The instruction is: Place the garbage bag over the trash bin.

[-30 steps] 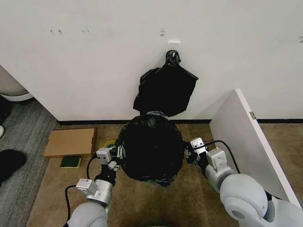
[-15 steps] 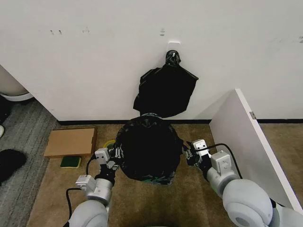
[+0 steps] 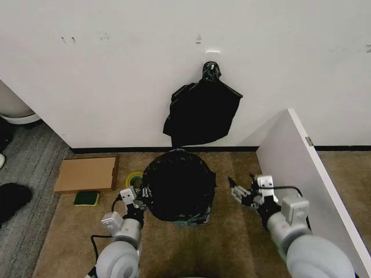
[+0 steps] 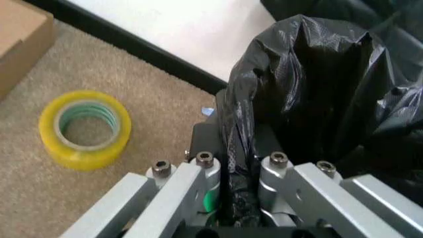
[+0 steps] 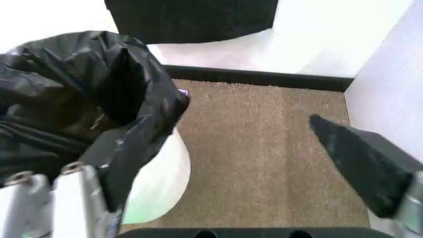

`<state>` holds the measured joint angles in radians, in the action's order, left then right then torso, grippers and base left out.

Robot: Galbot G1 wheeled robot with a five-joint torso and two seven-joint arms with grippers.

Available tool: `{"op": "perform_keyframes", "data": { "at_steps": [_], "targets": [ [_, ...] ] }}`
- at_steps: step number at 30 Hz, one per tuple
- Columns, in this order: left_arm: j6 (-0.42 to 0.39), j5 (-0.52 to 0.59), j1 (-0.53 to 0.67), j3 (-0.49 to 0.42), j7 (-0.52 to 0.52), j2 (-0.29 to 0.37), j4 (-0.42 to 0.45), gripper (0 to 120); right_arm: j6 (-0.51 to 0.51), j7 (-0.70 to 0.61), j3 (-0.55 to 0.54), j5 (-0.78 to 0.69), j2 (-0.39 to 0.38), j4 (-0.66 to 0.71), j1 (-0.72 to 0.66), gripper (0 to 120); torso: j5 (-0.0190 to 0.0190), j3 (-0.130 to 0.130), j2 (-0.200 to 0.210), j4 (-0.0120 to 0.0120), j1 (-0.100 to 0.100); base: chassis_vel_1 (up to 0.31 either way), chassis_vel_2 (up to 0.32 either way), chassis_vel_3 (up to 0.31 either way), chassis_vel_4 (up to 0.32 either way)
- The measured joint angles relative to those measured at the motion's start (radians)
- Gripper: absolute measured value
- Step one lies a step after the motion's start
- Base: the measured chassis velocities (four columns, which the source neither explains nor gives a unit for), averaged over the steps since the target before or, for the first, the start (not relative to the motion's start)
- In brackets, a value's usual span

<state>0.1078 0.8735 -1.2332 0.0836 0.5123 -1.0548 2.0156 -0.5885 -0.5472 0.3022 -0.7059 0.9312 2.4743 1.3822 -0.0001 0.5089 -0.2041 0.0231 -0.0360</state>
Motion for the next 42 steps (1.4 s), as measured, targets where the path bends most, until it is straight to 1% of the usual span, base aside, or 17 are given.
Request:
{"op": "perform_keyframes", "data": {
  "at_steps": [2,6,8,9,14,15,23,25,30,31,32,33,34,37,38,39,42],
  "targets": [
    [0.005,0.000,0.014,-0.005,-0.012,-0.028,-0.036,4,0.001,0.003,0.004,0.008,0.012,0.007,0.012,98,0.0002,0.000,0.000,-0.0003,0.000,0.000,0.000,0.000,0.000],
    [0.009,0.003,0.021,-0.008,-0.030,-0.040,-0.066,8,0.001,0.004,0.013,0.008,0.018,0.014,0.020,100,0.0001,0.000,0.000,-0.0002,0.000,0.000,0.000,0.000,0.000],
    [0.009,0.014,0.023,-0.008,-0.040,-0.035,-0.074,18,0.001,0.004,0.017,0.008,0.024,0.014,0.025,100,0.0001,0.000,0.000,-0.0002,0.000,0.000,0.000,0.000,0.000],
    [0.009,0.014,0.023,-0.008,-0.040,-0.035,-0.074,18,0.001,0.004,0.017,0.008,0.024,0.014,0.025,100,0.0001,0.000,0.000,-0.0002,0.000,0.000,0.000,0.000,0.000],
    [0.006,0.029,0.019,-0.003,-0.048,-0.026,-0.071,39,0.001,0.009,0.015,0.021,0.047,0.013,0.033,100,0.0001,0.000,0.000,-0.0002,0.000,0.000,0.000,0.000,0.000],
    [0.006,0.029,0.019,-0.003,-0.048,-0.026,-0.071,39,0.001,0.009,0.015,0.021,0.047,0.013,0.033,100,0.0001,0.000,0.000,-0.0002,0.000,0.000,0.000,0.000,0.000],
    [0.001,0.025,-0.001,0.008,-0.055,-0.004,-0.015,72,0.000,0.015,0.007,0.030,0.064,0.013,0.038,100,0.0001,0.000,0.000,-0.0001,0.000,0.000,0.000,0.000,0.000],
    [0.000,0.023,-0.006,0.011,-0.055,0.001,-0.005,76,0.000,0.016,0.007,0.031,0.066,0.013,0.040,100,0.0001,0.000,0.000,-0.0001,0.000,0.000,0.000,0.000,0.000],
    [0.005,-0.055,-0.039,0.030,-0.065,0.027,0.034,92,0.024,0.040,0.024,0.054,0.091,0.013,0.050,100,0.0001,0.000,0.000,-0.0002,0.000,0.000,0.000,0.000,0.000],
    [0.018,-0.168,-0.058,0.034,-0.067,0.037,0.044,98,0.086,0.081,0.036,0.114,0.115,0.000,0.064,100,-0.0001,0.000,0.000,-0.0003,0.000,0.000,0.000,0.000,0.000],
    [0.018,-0.168,-0.058,0.034,-0.067,0.037,0.044,98,0.086,0.081,0.036,0.114,0.115,0.000,0.064,100,-0.0001,0.000,0.000,-0.0003,0.000,0.000,0.000,0.000,0.000],
    [0.033,-0.274,-0.073,0.035,-0.067,0.044,0.054,100,0.164,0.128,0.045,0.184,0.138,-0.018,0.080,100,0.0000,0.000,0.000,-0.0002,0.000,0.000,0.000,0.000,0.000],
    [0.040,-0.320,-0.081,0.036,-0.067,0.046,0.060,100,0.200,0.149,0.049,0.219,0.147,-0.027,0.087,100,0.0001,0.000,0.000,-0.0002,0.000,0.000,0.000,0.000,0.000],
    [0.075,-0.520,-0.128,0.048,-0.058,0.056,0.104,100,0.418,0.259,0.075,0.410,0.213,-0.096,0.121,100,0.0000,0.000,0.000,0.0000,0.000,0.000,0.000,0.000,0.000],
    [0.079,-0.576,-0.157,0.065,-0.046,0.059,0.136,100,0.527,0.300,0.084,0.486,0.253,-0.134,0.138,100,0.0002,0.000,0.000,0.0000,0.000,0.000,0.000,0.000,0.000],
    [0.079,-0.576,-0.157,0.065,-0.046,0.059,0.136,100,0.527,0.300,0.084,0.486,0.253,-0.134,0.138,100,0.0002,0.000,0.000,0.0000,0.000,0.000,0.000,0.000,0.000],
    [0.062,-0.625,-0.253,0.142,-0.031,0.041,0.210,100,0.732,0.369,0.097,0.624,0.351,-0.211,0.180,100,0.0000,0.000,0.000,0.0000,0.000,0.000,0.000,0.000,0.000]
  ]
}}
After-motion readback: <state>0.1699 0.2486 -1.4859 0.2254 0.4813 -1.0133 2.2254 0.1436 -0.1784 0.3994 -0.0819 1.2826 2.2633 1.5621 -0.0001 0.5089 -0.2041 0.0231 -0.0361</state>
